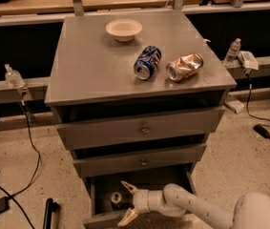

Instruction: Pick redbull can from bottom drawer and place on counter

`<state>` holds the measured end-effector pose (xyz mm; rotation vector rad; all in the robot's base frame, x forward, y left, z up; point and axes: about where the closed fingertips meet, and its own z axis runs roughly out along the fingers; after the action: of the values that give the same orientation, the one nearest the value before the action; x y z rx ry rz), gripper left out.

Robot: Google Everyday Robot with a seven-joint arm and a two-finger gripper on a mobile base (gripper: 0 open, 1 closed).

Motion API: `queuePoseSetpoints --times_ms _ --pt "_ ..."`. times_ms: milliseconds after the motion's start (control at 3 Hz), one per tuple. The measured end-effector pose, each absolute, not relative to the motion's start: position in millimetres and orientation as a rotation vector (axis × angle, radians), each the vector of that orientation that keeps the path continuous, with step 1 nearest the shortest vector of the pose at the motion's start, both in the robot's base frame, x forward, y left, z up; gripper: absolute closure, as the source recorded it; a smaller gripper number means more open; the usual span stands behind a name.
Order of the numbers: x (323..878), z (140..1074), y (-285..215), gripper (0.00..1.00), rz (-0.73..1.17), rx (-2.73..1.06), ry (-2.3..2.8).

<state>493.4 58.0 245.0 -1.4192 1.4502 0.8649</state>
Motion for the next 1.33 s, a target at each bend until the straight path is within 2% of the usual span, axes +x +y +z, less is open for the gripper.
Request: queuePoseSetpoints --times_ms 333,1000,1333 --pt "496 240 56 0.12 0.859 -1.378 1.499" --pt "501 231 54 0.19 0.846 -1.349 1.559" --pt "506 227 55 0.18 0.843 -1.334 1.574"
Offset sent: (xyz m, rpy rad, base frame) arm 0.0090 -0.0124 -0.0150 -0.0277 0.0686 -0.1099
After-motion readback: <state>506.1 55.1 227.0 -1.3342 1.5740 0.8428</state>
